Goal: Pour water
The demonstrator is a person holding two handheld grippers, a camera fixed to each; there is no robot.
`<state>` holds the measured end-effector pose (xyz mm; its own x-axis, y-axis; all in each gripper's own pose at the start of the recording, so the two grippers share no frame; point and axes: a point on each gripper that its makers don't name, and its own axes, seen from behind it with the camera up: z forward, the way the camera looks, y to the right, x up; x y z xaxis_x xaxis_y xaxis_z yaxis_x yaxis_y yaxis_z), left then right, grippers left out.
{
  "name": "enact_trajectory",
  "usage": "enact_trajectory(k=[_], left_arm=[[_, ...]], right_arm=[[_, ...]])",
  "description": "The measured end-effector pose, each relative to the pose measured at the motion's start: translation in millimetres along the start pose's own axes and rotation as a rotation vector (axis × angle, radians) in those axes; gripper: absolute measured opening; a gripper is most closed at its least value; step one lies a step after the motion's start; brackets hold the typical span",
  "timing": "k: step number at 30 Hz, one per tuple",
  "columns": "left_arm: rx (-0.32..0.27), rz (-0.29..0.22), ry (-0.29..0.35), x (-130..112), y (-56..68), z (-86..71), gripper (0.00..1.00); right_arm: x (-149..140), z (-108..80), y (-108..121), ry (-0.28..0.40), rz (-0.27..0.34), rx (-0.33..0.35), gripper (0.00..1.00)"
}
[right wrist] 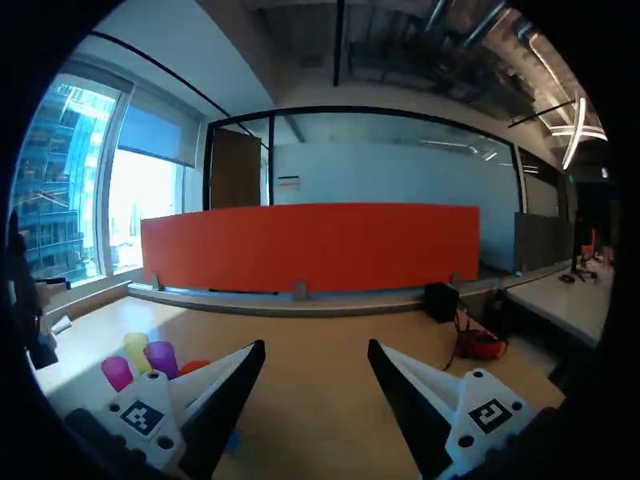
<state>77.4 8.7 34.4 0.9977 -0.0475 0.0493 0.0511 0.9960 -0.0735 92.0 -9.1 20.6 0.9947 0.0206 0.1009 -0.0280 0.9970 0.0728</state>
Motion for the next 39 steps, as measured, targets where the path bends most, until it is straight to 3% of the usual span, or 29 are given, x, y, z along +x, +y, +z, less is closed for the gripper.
enact_trajectory(k=[18,27,33,39], left_arm=[[-0.079,0.010,0.015,100,15.0,16.8,0.97],[-0.120,-0.011,-0.001,113,23.6,24.4,0.97],[-0.153,0.010,0.000,117,27.8,23.9,0.97],[-0.247,0.009,0.014,125,49.4,23.2,0.97]], right_arm=[[104,10.5,-7,0.033,-0.046,0.039,0.99],[114,14.3,-10,0.038,-0.036,0.058,0.99],[118,16.9,-12,0.041,-0.041,0.080,0.99],[125,14.0,-25,0.046,-0.054,0.159,0.99]])
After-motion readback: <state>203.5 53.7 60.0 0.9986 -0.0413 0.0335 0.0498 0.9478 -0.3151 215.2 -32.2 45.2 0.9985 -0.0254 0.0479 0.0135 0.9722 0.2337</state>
